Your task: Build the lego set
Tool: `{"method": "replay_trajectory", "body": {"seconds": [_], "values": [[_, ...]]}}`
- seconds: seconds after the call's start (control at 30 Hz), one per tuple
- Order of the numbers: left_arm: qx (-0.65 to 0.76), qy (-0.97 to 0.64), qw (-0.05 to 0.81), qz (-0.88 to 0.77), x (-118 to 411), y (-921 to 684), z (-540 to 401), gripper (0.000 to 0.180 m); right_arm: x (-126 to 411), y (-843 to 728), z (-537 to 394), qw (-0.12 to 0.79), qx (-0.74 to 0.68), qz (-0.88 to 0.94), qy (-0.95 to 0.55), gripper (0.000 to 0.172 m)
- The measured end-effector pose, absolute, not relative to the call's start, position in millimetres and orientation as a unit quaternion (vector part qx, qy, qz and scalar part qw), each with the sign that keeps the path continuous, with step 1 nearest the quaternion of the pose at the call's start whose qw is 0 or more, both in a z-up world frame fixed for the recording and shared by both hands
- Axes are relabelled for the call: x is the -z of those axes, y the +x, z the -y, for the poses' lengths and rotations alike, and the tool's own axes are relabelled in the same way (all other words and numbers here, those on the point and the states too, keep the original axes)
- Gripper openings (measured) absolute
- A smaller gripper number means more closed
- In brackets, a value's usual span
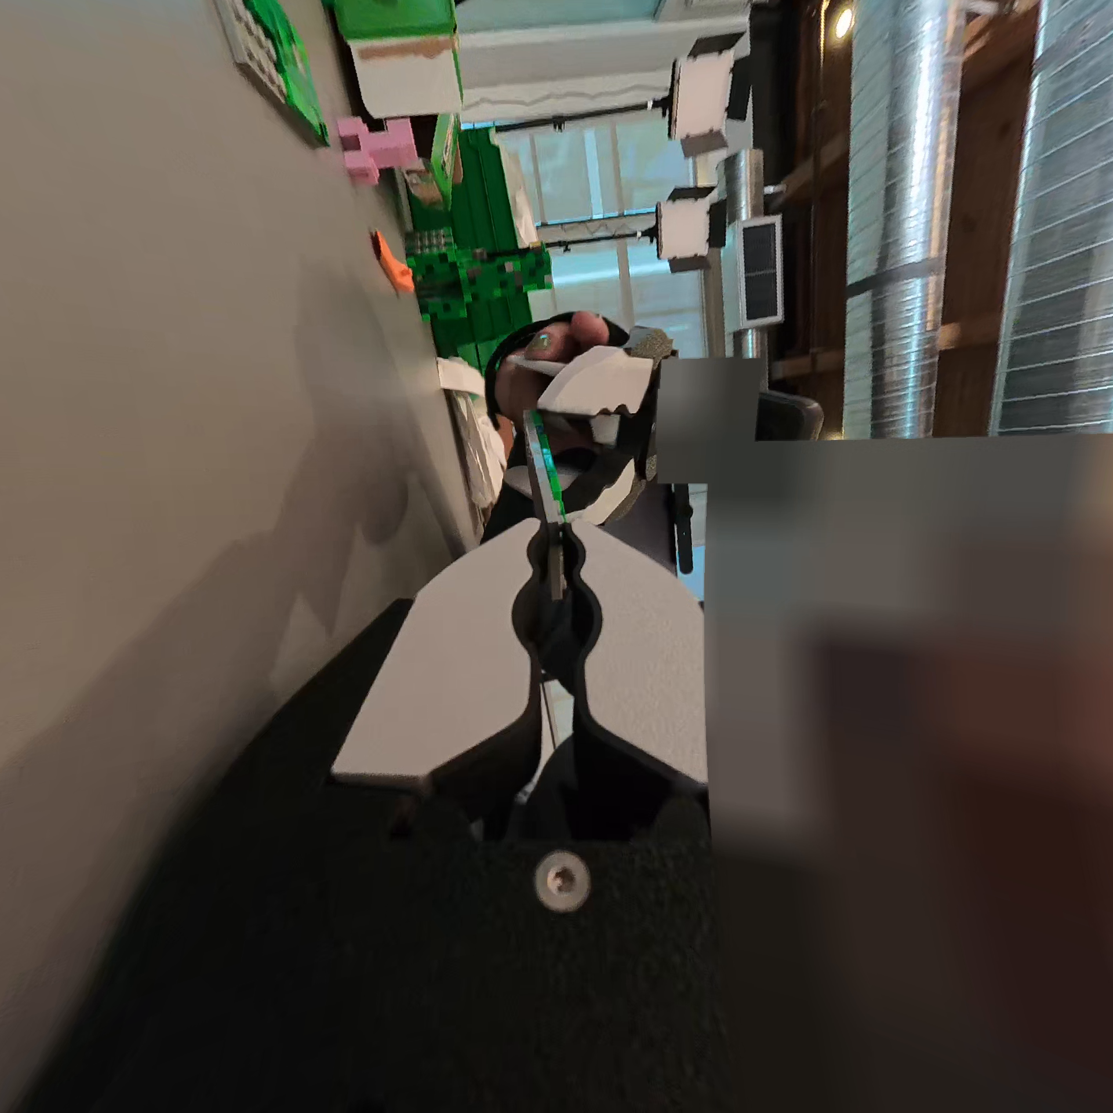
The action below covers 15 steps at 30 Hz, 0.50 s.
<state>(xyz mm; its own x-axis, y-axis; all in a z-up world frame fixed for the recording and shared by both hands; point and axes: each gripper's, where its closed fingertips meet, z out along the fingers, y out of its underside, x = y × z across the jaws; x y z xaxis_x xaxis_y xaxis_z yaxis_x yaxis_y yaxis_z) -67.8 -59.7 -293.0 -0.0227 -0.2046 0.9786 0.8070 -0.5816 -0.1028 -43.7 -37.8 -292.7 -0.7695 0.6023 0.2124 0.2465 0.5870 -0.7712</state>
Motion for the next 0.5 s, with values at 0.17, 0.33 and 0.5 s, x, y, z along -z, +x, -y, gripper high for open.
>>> {"method": "replay_trajectory", "body": {"seconds": [0.17, 0.33, 0.5], "values": [[0.65, -0.592, 0.398, 0.263, 296, -69, 59, 0.004, 282, -52, 34, 0.268, -0.389, 0.851, -0.229, 0.041], [0.647, -0.609, 0.381, 0.254, 301, -62, 59, 0.003, 286, -41, 57, 0.213, -0.391, 0.879, -0.169, 0.025], [0.644, -0.631, 0.36, 0.239, 306, -52, 59, 0.004, 294, -39, 70, 0.18, -0.366, 0.905, -0.124, 0.011]]}}
